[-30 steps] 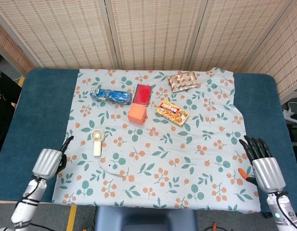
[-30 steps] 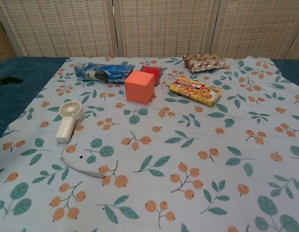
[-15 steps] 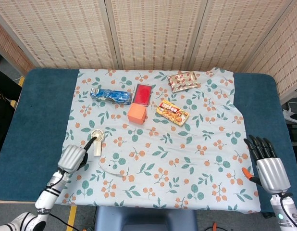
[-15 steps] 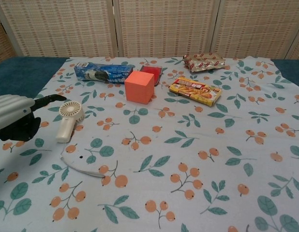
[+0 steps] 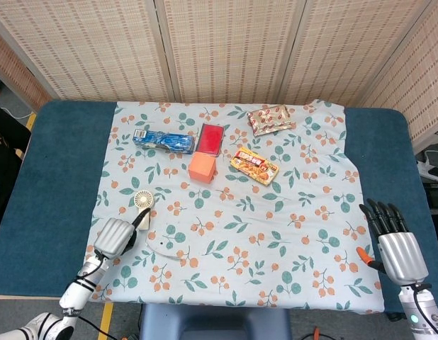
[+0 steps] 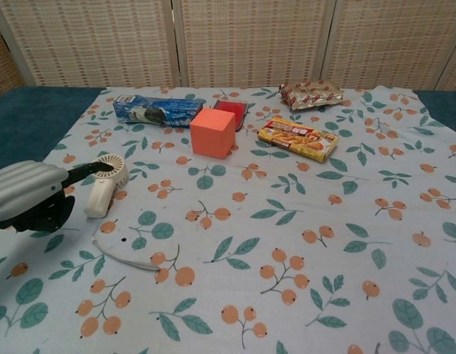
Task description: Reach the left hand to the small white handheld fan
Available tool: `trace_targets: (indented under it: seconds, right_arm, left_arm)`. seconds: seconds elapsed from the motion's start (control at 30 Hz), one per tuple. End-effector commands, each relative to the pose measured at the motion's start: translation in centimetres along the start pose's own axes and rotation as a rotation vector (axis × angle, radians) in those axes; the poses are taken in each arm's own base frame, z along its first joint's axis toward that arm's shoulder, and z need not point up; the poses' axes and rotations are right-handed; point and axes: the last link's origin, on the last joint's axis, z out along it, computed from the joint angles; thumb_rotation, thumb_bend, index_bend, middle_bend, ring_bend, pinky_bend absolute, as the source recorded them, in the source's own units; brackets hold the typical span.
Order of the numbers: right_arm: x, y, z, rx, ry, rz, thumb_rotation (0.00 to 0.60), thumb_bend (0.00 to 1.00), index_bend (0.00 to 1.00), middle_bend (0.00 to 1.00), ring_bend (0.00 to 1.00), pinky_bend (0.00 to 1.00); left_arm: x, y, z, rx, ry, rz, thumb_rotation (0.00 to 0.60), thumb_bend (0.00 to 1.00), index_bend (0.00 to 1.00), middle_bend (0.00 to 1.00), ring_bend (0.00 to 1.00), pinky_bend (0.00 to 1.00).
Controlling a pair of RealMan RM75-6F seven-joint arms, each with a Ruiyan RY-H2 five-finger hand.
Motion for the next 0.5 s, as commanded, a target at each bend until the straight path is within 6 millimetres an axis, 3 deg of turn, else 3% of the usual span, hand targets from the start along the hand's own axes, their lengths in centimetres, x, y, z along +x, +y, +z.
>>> trace_targets:
  seconds: [0.03,0.5]
  right_arm:
    - [0.0,0.0,0.0,0.0,-0.001,0.0,0.6,0.13,0.0,0.0,0.0,0.0]
    - [-0.3,-0.2,-0.1,0.002,-0.021,-0.003,0.6,0.13,0.0,0.0,0.0,0.0]
  left_arm:
    - [-0.1,0.0,0.0,0.0,-0.002,0.001,0.6,0.78,0.02,1.0,0.91,0.99]
    - [-1.4,-0.8,-0.1,0.022,-0.063,0.022,0.6,0.77,0.03,1.0,0.91,0.99]
